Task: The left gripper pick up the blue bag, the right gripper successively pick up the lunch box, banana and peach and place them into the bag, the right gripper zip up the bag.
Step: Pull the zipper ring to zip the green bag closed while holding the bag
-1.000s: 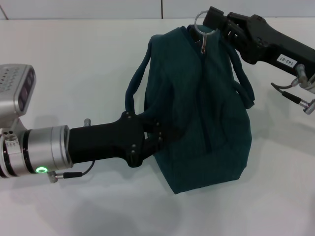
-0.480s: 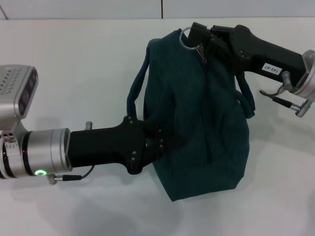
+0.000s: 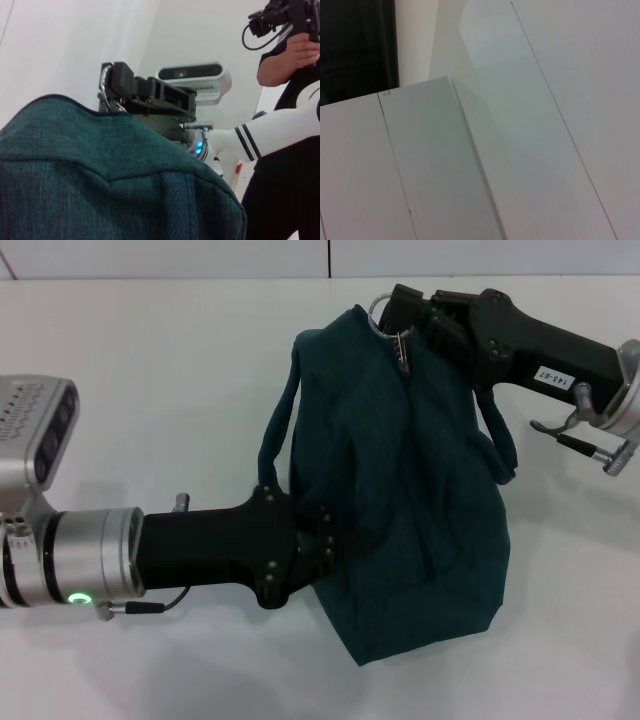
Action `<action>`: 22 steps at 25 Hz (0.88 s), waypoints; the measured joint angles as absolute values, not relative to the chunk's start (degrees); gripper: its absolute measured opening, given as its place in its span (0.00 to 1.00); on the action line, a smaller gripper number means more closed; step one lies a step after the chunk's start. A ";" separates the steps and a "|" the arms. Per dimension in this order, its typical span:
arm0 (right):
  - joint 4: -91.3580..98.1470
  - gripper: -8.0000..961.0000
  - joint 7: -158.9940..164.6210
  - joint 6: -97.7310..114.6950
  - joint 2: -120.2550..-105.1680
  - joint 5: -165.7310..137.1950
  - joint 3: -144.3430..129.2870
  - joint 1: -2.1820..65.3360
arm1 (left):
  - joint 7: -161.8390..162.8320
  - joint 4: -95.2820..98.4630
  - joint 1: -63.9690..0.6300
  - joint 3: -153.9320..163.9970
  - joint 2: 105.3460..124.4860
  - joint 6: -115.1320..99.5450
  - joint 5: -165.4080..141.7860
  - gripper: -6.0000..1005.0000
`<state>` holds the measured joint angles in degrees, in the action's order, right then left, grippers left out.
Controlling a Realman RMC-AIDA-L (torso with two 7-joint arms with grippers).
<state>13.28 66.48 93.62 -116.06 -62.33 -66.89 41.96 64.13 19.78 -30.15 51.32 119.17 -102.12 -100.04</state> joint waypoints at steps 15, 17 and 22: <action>13.36 0.02 66.97 93.06 -116.04 -62.23 -66.67 41.60 | 64.14 19.77 -30.61 53.72 119.10 -102.31 -100.18 0.15; 13.37 0.02 66.97 92.83 -116.01 -62.22 -66.51 41.40 | 63.71 19.77 -30.42 54.54 118.95 -103.67 -100.34 0.15; 13.36 0.02 66.97 92.04 -115.94 -62.21 -66.45 41.23 | 63.29 19.78 -30.51 55.17 118.73 -105.86 -101.40 0.16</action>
<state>13.36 66.97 92.04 -115.94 -62.21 -66.45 41.23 63.29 19.78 -30.51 55.17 118.73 -105.86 -101.40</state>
